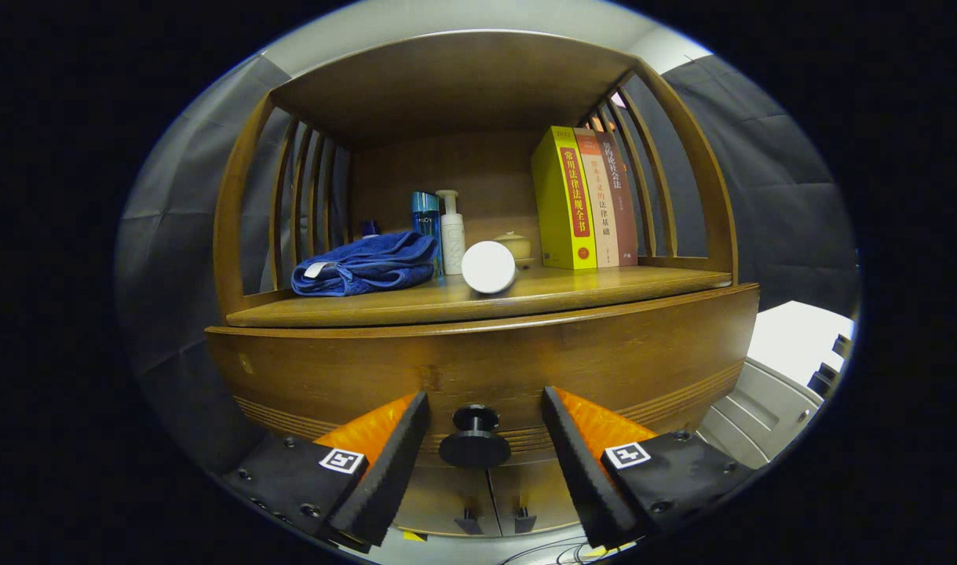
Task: Pull open the drawer, take out the items inside it, and place them on the countertop above the cabinet.
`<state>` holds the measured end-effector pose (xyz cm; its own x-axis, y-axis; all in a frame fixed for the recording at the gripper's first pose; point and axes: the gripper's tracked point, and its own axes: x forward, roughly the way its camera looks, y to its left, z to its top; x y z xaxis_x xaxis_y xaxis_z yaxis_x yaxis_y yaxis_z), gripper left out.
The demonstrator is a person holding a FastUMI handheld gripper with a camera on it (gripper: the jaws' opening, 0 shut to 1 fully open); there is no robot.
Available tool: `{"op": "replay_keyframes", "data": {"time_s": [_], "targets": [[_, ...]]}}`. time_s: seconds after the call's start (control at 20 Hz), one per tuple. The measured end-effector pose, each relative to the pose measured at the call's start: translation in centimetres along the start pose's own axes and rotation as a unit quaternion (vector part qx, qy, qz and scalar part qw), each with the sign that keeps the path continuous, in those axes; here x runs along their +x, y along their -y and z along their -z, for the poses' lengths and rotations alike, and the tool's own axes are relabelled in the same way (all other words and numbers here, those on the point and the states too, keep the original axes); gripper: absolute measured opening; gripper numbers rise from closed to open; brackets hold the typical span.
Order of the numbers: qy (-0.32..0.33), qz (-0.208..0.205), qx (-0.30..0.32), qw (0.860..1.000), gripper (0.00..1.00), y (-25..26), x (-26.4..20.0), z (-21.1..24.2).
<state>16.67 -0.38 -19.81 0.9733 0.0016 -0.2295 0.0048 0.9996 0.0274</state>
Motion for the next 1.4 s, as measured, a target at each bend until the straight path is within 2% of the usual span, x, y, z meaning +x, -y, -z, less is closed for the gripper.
{"op": "replay_keyframes", "data": {"time_s": [0.7,0.9,1.4], "targets": [[-0.003,0.0,-0.003,1.0,0.96,0.0,1.3,-0.3],[0.031,-0.018,-0.001,0.999,0.97,-1.3,-2.5,-4.0],[0.068,-0.046,-0.001,0.997,0.98,-3.4,-17.3,-11.2]]}}
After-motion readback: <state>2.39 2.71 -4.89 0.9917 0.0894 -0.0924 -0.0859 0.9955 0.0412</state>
